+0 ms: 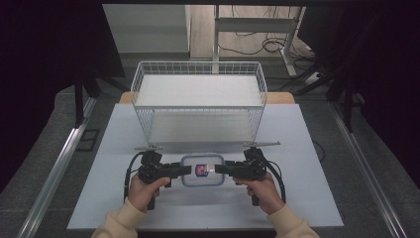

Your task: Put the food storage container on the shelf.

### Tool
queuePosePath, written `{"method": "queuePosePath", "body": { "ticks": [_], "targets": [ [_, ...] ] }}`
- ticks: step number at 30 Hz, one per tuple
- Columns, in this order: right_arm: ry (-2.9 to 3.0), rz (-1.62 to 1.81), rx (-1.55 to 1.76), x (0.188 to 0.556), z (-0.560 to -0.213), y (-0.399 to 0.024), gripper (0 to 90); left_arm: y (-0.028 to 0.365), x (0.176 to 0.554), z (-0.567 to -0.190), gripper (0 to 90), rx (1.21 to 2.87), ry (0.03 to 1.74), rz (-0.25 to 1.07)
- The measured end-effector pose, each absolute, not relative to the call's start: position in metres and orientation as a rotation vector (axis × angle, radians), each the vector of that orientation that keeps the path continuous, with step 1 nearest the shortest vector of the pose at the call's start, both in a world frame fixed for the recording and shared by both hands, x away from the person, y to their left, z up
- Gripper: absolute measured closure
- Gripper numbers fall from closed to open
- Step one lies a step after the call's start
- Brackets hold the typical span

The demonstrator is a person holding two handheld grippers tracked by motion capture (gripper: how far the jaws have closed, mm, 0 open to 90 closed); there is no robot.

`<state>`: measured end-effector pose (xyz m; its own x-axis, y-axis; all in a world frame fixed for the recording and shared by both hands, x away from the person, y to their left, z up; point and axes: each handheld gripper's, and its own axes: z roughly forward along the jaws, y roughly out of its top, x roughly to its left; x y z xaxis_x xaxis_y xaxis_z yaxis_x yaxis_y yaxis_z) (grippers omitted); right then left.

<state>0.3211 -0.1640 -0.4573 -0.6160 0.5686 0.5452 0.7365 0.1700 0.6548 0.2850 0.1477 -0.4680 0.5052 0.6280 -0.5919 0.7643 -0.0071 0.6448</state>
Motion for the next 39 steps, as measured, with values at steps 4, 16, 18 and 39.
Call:
{"method": "queuePosePath", "body": {
  "ticks": [4,16,18,39],
  "targets": [
    [-2.266,-1.443,-1.278,0.325,-0.452,-0.163,50.0,0.148,0.289,-0.462,50.2,1.713,1.184,-0.155],
    [-2.325,-1.513,-1.245,0.332,-0.414,-0.161,50.0,0.149,0.300,-0.425,50.1,1.702,1.128,-0.095],
    [-2.337,-1.529,-1.236,0.334,-0.405,-0.162,50.0,0.149,0.301,-0.416,50.1,1.706,1.113,-0.077],
    [-2.390,-1.608,-1.191,0.354,-0.356,-0.162,50.4,0.150,0.327,-0.372,50.1,1.703,1.051,-0.031]
  ]
}}
